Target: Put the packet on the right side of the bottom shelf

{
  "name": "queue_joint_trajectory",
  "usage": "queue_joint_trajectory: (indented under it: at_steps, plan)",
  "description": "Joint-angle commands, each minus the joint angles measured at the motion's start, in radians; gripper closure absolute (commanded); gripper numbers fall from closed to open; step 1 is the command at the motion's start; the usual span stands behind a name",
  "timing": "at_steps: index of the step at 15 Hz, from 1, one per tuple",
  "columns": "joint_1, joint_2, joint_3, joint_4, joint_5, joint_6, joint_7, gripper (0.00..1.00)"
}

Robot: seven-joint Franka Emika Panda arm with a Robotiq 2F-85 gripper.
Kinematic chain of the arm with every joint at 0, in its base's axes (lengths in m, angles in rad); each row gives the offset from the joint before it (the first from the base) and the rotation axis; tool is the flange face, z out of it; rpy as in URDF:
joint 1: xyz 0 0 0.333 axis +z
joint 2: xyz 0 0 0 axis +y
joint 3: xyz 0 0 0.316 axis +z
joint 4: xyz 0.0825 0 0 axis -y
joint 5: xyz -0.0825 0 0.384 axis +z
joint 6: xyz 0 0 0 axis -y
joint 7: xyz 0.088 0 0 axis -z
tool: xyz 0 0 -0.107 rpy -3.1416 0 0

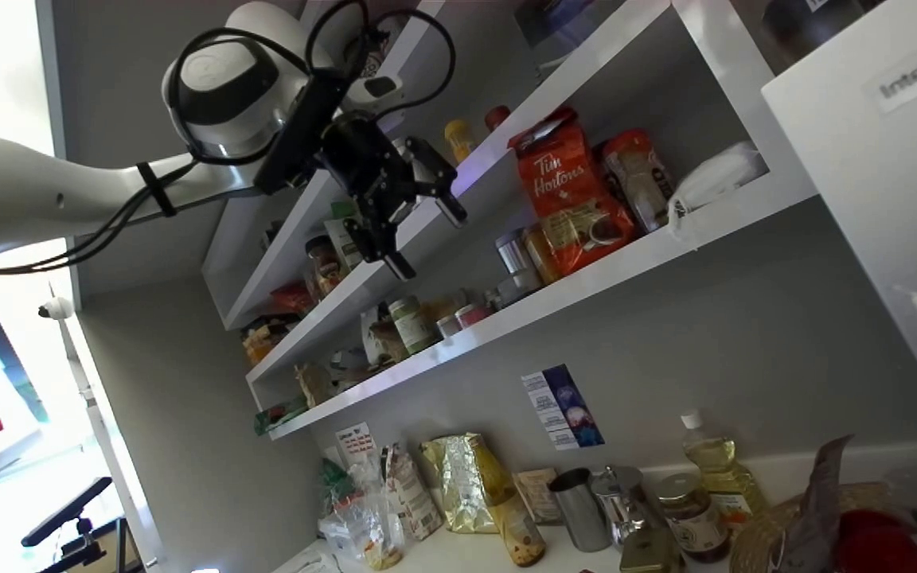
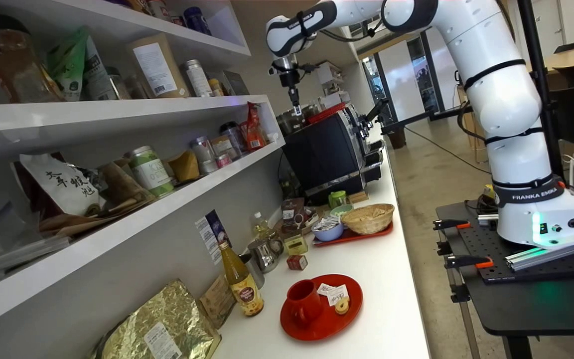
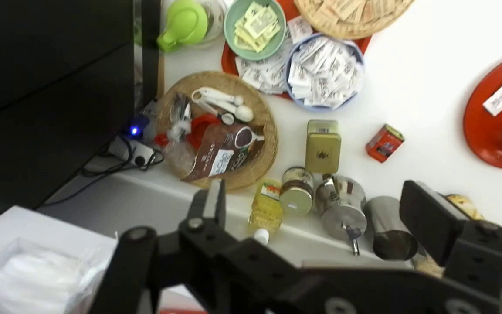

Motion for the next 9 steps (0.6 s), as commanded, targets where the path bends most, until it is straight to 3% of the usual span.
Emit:
queue_joint_trajectory:
  at_steps: [1,6,7,9]
  plan:
    - [-0.006,-0.151,-0.008,-0.251,-0.021,0.036,-0.015,0.0]
    - [0.026,-0.292,-0.049,-0.512,-0.057,0.048,-0.034,0.0]
    - [0.028,-0.195,-0.058,-0.366,-0.039,0.003,-0.007,0.0]
    - [0.036,-0.24,-0.067,-0.446,-0.045,0.013,-0.016,0.0]
